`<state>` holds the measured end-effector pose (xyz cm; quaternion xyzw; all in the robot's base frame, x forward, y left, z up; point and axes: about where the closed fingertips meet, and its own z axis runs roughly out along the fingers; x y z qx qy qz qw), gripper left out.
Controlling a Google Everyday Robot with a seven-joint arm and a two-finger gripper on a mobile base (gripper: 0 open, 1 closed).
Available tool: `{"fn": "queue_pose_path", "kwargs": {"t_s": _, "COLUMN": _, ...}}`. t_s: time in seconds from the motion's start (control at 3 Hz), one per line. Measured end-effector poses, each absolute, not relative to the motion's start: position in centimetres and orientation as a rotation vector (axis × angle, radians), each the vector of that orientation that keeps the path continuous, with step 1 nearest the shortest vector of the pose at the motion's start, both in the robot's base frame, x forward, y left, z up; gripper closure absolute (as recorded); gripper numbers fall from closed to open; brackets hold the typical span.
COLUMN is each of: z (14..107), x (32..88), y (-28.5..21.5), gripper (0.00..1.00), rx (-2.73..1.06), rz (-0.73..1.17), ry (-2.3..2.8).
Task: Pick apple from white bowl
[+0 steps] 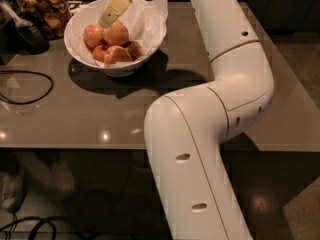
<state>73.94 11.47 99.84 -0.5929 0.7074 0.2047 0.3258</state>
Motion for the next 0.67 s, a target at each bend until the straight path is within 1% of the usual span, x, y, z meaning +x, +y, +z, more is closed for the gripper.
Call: {"fn": "queue_pose_path", "kwargs": {"t_s": 0.67, "z": 99.61, "x": 74.35, "y": 10.98, "gripper": 0.00, "rx": -1.537, "rz": 0.514, "ry": 1.879}}
